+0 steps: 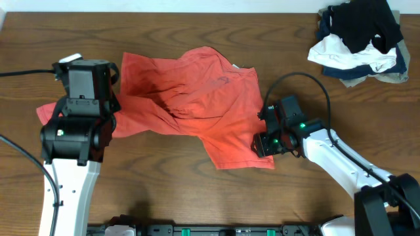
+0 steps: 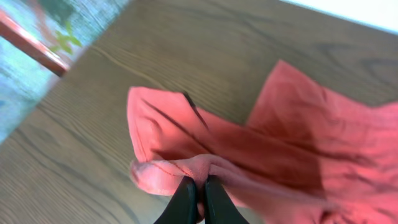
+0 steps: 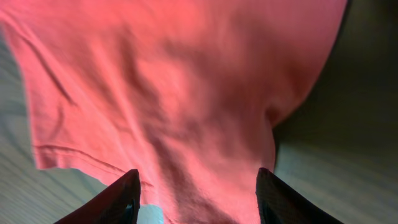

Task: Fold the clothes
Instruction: 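Grasp the shirt's left corner with left gripper, right hem with right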

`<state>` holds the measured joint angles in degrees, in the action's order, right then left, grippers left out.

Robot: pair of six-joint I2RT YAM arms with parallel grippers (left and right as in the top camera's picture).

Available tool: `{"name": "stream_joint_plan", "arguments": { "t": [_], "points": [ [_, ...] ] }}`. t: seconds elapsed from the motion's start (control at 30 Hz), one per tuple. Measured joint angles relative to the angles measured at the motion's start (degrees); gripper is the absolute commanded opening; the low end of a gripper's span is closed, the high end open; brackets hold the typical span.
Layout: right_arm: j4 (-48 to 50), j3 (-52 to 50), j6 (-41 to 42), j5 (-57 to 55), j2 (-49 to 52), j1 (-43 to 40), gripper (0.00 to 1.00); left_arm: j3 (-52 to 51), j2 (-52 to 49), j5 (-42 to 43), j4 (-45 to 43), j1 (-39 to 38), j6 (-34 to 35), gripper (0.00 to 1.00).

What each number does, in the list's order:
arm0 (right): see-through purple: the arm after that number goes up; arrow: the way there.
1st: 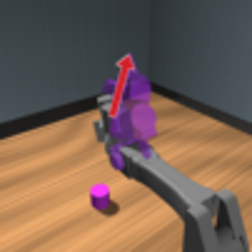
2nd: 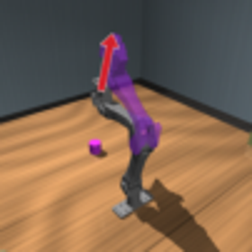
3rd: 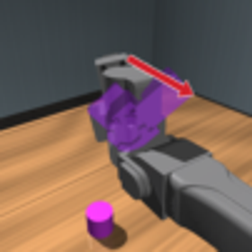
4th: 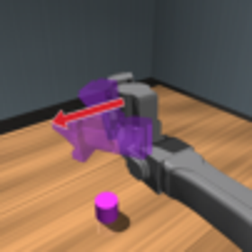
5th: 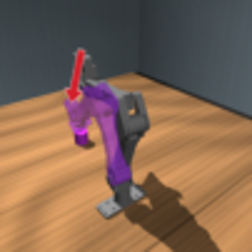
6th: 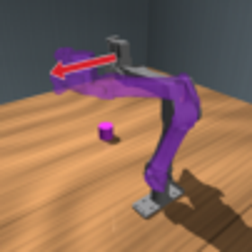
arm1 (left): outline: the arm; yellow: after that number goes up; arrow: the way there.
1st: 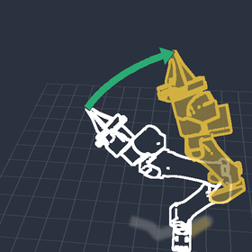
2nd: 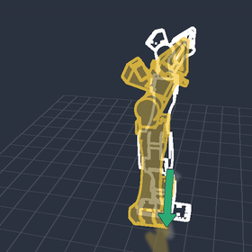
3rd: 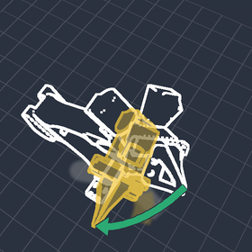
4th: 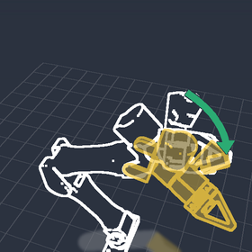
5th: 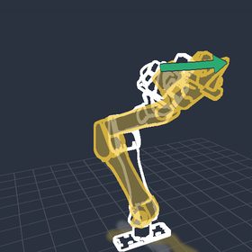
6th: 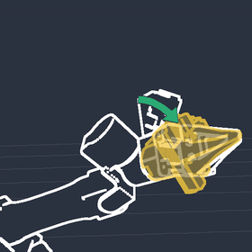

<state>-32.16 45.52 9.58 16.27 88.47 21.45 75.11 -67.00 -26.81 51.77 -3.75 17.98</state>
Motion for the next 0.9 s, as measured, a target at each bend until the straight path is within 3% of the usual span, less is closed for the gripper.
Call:
{"name": "stream_joint_plan", "arguments": {
  "t": [0.4,0.63,0.9],
  "points": [
    [0.61,-5.35,8.81,-0.63,-0.39,0.00,0.50,0.00,0.26,-2.14,-1.22,1.03,-0.04,0.06],
    [1.25,-5.75,13.57,-1.84,-1.09,0.35,0.67,0.02,0.24,-2.14,-1.22,1.03,-0.04,0.06],
    [3.69,-6.05,14.08,-5.25,-1.42,1.22,0.72,0.00,-0.48,-2.14,-1.22,1.03,-0.04,0.06]
  ]
}}
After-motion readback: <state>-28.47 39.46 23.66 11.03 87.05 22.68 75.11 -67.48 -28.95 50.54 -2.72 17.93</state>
